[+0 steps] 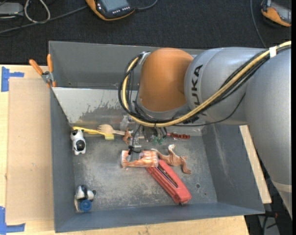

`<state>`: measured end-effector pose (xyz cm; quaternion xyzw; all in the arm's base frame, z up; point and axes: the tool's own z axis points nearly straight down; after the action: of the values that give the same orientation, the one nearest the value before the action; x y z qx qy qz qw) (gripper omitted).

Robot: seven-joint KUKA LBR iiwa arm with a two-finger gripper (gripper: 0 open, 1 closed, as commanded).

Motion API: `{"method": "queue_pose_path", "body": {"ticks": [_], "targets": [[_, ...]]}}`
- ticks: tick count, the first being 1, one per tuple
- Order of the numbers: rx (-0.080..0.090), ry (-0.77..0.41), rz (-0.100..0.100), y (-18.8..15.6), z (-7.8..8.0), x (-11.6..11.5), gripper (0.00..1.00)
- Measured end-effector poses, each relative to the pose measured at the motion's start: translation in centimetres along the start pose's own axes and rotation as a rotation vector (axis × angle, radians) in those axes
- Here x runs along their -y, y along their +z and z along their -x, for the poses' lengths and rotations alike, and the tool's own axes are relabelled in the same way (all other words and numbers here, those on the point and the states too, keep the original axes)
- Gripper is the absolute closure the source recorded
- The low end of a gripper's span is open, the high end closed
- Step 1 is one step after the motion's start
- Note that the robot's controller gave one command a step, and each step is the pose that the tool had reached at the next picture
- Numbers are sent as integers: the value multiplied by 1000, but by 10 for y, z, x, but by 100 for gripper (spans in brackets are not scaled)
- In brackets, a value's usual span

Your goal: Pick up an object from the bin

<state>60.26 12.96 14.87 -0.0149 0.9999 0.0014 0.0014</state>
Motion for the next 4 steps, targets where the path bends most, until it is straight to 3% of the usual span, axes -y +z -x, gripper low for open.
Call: {"method": "queue_pose_path", "body": {"ticks": [2,3,4], "targets": [[-8,106,-2,61,-7,50,0],[-7,149,0,66,-9,66,100],[-7,150,0,66,-9,66,100]]}}
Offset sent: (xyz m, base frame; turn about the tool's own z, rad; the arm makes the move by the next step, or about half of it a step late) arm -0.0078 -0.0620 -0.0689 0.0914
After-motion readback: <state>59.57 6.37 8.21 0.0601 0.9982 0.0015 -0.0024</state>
